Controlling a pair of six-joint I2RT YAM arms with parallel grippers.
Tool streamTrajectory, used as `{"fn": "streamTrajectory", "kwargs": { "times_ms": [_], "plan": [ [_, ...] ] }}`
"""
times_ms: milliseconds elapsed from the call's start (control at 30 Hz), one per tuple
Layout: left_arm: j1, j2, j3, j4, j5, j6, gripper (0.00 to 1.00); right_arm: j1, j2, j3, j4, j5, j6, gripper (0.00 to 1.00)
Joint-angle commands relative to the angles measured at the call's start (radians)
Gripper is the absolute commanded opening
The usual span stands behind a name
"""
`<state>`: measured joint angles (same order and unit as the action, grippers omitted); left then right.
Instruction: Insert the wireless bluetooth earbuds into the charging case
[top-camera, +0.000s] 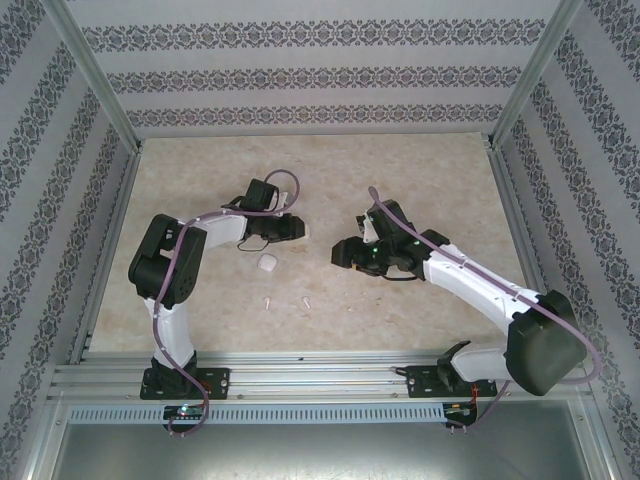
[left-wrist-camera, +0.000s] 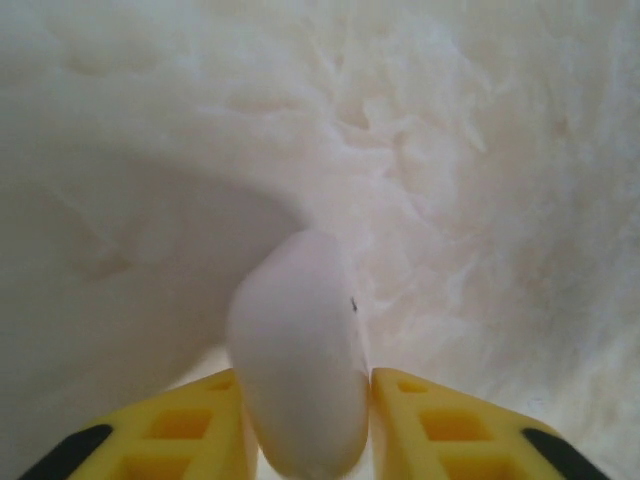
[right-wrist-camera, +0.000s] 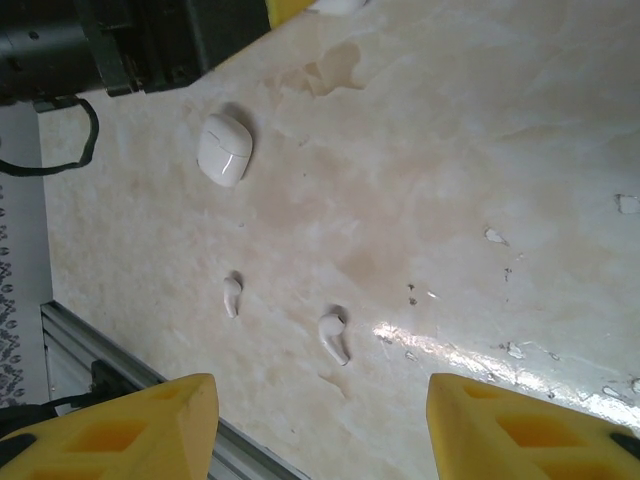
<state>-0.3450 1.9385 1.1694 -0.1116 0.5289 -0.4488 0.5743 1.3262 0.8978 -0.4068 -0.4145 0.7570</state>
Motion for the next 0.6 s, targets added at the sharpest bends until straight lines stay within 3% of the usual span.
{"fn": "streamTrajectory", "kwargs": {
  "times_ms": [0,167,400,567],
  "plan": [
    [0.007,-0.019,0.035,-0.174,-0.110,0.109,0.40,0.012,0.014,0.036,0.016,0.019,0.007,0.57],
    [0.021,-0.100,0.043,-0.255,-0.161,0.187,0.55,0.014,0.033,0.048,0.015,0.020,0.007,0.57],
    [0.024,-0.280,-0.027,-0.370,-0.295,0.347,0.59,0.052,0.095,0.088,0.025,0.026,0.009,0.57],
    [0.019,-0.371,-0.121,-0.446,-0.351,0.375,0.62,0.087,0.171,0.096,0.093,0.011,0.027,0.57]
  ]
}}
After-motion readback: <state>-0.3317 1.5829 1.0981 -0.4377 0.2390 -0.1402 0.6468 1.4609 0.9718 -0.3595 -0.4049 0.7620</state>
